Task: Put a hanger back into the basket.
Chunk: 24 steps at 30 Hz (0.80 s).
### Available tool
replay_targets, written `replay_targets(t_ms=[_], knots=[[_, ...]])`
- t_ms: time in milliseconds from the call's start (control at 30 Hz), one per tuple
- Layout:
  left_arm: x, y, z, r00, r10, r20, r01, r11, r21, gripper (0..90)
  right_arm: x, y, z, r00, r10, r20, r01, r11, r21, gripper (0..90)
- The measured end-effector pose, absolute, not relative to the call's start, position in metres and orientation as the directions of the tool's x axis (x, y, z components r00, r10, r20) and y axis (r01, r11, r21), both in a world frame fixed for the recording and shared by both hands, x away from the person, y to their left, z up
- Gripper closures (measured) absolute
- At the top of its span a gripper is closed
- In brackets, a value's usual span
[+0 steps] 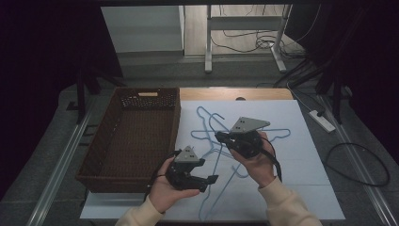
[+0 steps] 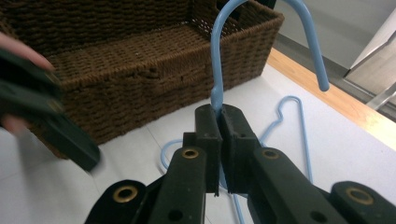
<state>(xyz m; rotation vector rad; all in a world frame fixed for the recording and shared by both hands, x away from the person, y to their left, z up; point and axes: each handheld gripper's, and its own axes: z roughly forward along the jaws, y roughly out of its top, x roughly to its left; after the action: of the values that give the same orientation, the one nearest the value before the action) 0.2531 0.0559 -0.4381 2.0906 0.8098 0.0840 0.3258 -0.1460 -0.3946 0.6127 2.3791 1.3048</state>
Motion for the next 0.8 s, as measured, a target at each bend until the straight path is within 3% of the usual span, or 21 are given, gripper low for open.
replay_targets(t_ms=[100,133,167,267,300,333,667,800], knots=[[0.259,0.049,-0.442,0.782,0.579,-0.230,0.529,-0.421,0.737,34.3,0.322,-0.144,-0.392,-0.846,0.523,-0.105,0.187,0.474,0.860,87.1],[0.260,0.047,-0.444,0.783,0.576,-0.234,0.533,-0.428,0.729,47.0,0.320,-0.144,-0.391,-0.846,0.523,-0.103,0.185,0.469,0.864,87.0],[0.261,0.046,-0.445,0.783,0.575,-0.237,0.535,-0.429,0.728,47.0,0.320,-0.144,-0.391,-0.846,0.523,-0.103,0.185,0.469,0.864,87.0],[0.265,0.043,-0.448,0.779,0.572,-0.258,0.551,-0.427,0.717,63.2,0.318,-0.144,-0.390,-0.847,0.522,-0.098,0.184,0.462,0.868,87.0],[0.265,0.042,-0.448,0.778,0.570,-0.264,0.555,-0.425,0.715,63.2,0.318,-0.145,-0.390,-0.846,0.523,-0.102,0.182,0.463,0.868,87.0],[0.266,0.042,-0.448,0.777,0.569,-0.268,0.556,-0.423,0.716,73.8,0.318,-0.146,-0.390,-0.844,0.527,-0.103,0.183,0.462,0.868,87.0],[0.267,0.052,-0.445,0.727,0.611,-0.312,0.594,-0.333,0.732,85.2,0.319,-0.162,-0.386,-0.849,0.526,-0.048,0.188,0.386,0.903,86.1],[0.264,0.058,-0.435,0.728,0.609,-0.315,0.577,-0.295,0.761,85.6,0.313,-0.174,-0.380,-0.849,0.528,-0.041,0.167,0.340,0.926,83.4]])
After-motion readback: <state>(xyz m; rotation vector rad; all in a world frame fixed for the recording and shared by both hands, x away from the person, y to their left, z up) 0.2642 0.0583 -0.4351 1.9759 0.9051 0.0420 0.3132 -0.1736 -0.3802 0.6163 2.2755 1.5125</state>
